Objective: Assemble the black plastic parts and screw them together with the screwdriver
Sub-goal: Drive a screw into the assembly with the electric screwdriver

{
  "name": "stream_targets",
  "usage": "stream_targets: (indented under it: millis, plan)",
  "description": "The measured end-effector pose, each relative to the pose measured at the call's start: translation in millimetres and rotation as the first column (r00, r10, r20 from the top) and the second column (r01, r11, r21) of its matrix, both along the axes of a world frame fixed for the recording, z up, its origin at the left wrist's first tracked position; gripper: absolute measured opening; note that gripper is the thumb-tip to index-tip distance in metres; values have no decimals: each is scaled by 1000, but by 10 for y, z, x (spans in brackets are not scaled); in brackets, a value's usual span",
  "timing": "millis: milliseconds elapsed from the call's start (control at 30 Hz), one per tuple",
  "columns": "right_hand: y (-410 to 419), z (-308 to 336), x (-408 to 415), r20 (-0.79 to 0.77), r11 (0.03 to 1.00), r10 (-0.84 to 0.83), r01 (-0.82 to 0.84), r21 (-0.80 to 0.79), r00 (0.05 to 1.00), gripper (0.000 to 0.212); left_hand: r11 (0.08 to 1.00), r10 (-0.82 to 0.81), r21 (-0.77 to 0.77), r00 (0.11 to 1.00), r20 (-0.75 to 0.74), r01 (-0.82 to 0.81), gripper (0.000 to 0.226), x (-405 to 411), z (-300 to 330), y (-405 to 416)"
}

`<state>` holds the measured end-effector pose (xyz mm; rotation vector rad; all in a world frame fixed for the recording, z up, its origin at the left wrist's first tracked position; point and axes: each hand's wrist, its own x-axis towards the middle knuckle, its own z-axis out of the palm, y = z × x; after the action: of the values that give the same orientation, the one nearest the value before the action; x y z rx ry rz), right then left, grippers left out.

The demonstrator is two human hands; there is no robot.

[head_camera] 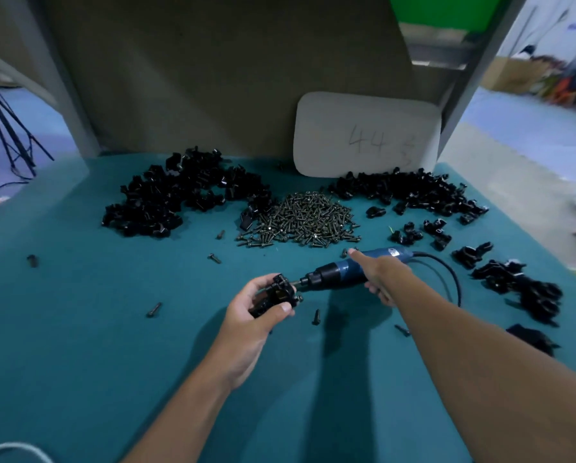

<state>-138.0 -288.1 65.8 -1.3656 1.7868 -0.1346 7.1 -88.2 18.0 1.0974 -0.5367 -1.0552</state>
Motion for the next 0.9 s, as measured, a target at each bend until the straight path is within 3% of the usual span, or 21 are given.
stream_targets:
  millis: [100,200,267,367,433,533,667,800,900]
  plan:
    - [22,-53,36,223,986,-167,159,54,960,65,1000,1,10,1000,-16,-1,39,2,-5,4]
    - [16,-62,20,580,955,-290,272,121,761,42,1000,10,16,999,-52,-10,37,21,-2,12]
    - [49,-51,-13,670,933,-312,350,82,673,25,1000,12,18,997,-70,-10,36,26,7,22]
    - [76,22,-117,767,873,-356,482,70,533,32,1000,12,25,996,-88,-10,35,32,-5,29]
    - [77,157,-227,848,827,-395,538,161,354,41,999,18,38,996,-85,-15,34,38,-14,16]
    - [96,368,-360,924,790,-372,553,264,90,36,996,1,87,999,-53,3,34,4,-20,-7]
    - [155,504,-367,917,802,-269,459,383,-296,30,991,-44,126,998,-53,51,34,-59,-44,-12]
    - [212,443,-247,887,864,-225,339,373,-403,22,985,-70,161,998,6,68,37,-51,-62,-8]
    - [223,332,-162,898,925,-173,245,289,-405,26,980,-139,159,983,119,119,42,-31,-63,3]
